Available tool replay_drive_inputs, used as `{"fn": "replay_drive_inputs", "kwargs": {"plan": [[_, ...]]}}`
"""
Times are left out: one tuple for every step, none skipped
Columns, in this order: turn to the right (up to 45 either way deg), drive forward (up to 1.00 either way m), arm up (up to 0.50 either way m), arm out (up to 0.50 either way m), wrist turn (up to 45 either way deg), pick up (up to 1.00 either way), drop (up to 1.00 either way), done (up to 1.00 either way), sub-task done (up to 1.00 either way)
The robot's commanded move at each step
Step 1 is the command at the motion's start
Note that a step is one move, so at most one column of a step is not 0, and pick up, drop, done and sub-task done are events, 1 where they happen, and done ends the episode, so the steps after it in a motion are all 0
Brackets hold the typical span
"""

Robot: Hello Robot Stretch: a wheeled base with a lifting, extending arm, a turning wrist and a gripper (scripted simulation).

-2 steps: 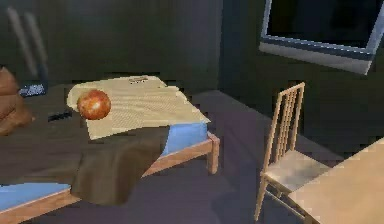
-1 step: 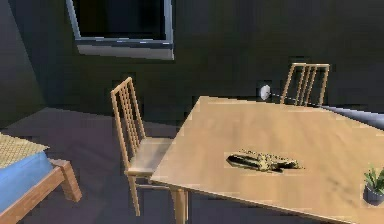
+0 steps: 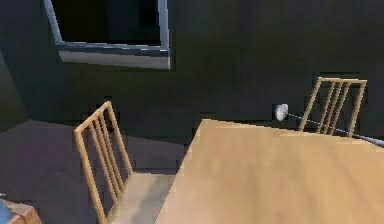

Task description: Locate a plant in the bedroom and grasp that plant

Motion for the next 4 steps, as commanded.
{"fn": "replay_drive_inputs", "kwargs": {"plan": [[-15.0, 0.00, 0.00, 0.00, 0.0, 0.00, 0.00, 0.00, 0.00], [0.0, 0.00, 0.50, 0.00, 0.0, 0.00, 0.00, 0.00, 0.00], [0.0, 0.00, 0.36, 0.00, 0.0, 0.00, 0.00, 0.00, 0.00], [0.0, 0.00, 0.00, 0.34, 0.0, 0.00, 0.00, 0.00, 0.00]]}}
